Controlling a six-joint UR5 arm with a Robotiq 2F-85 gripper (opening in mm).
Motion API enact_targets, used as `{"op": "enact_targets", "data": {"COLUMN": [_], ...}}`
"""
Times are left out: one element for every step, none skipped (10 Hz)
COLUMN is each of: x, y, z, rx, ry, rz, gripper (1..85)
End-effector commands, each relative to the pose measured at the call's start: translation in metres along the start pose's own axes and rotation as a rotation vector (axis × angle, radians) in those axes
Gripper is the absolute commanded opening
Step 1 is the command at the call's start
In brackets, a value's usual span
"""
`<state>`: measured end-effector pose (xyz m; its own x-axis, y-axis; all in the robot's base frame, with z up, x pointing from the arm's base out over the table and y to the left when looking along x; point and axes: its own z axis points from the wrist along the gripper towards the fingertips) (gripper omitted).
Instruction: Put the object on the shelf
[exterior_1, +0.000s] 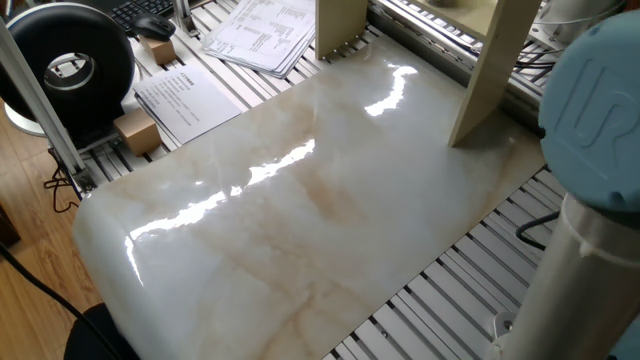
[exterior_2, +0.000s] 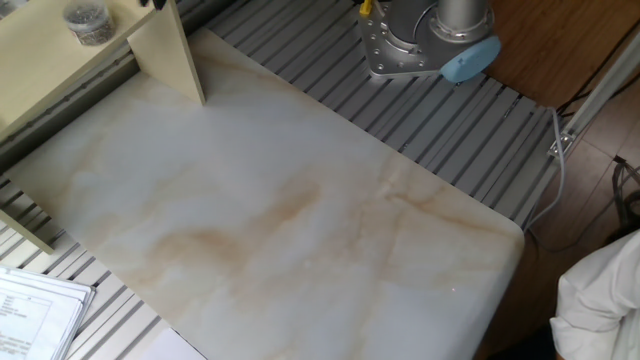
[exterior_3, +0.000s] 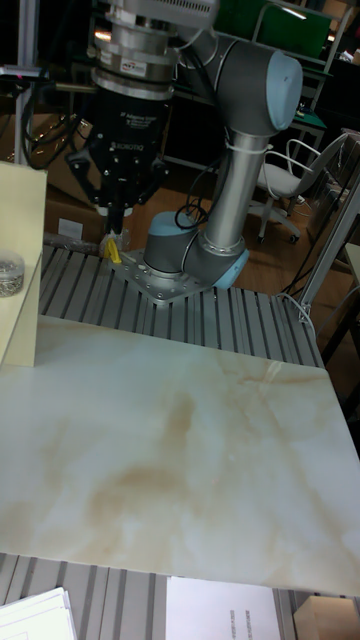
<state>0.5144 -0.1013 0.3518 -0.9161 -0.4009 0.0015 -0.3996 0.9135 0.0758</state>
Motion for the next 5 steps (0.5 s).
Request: {"op": "enact_targets", "data": {"x": [-0.025,-0.039,-0.051,-0.058,-0.061], "y": [0.05,0.068,0.084,0.095,0.103], "z": [0.022,0.036,0.05,0.064,0.069], "rx": [-0.08,-0.056,-0.041,-0.016,-0.007], "ry": [-0.062,-0.08,-0.103,-0.121,-0.125], "rz": [0.061,0.097,0.121,0.13,0.138], "gripper": [1.3,1.3,1.3,1.3,1.3]}}
